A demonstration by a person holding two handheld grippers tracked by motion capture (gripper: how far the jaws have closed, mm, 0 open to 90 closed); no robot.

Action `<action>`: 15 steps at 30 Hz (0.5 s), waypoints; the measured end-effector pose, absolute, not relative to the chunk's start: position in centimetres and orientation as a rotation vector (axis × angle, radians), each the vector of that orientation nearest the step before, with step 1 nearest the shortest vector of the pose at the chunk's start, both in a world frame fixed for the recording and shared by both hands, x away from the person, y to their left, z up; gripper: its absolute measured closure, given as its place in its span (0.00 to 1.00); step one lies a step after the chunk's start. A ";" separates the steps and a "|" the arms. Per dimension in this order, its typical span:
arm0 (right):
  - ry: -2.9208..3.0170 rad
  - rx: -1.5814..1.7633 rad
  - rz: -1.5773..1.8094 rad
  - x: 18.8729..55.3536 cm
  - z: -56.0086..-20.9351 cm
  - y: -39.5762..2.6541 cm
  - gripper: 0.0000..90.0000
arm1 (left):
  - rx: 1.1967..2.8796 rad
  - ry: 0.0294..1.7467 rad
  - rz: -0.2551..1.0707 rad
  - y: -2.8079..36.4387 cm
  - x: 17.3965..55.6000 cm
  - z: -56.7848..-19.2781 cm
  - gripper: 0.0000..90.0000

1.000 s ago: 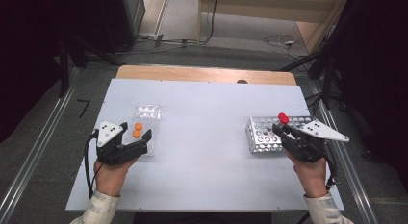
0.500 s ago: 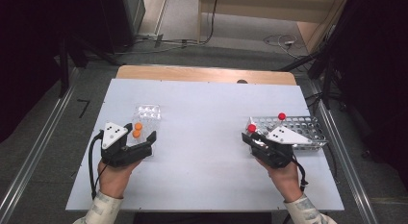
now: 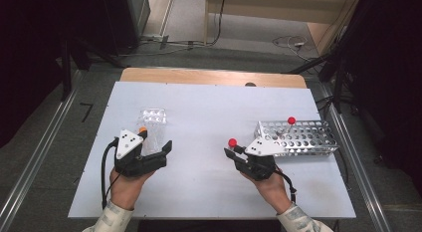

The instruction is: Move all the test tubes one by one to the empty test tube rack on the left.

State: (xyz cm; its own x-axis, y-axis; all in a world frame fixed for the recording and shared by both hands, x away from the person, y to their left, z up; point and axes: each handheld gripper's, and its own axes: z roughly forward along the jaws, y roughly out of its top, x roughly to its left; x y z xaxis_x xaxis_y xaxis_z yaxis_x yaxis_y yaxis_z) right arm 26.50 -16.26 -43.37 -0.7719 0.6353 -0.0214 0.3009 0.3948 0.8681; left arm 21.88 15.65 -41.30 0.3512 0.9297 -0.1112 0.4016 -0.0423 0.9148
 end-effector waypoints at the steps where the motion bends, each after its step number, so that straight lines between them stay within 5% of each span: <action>1: 2.312 0.807 1.327 26.5 -43.5 -16.0 0.79 | 1.633 1.211 0.666 15.5 21.9 -41.3 0.20; 15: 2.386 0.739 1.335 26.0 -44.8 -12.7 0.79 | 1.685 1.134 0.604 13.1 21.3 -41.6 0.22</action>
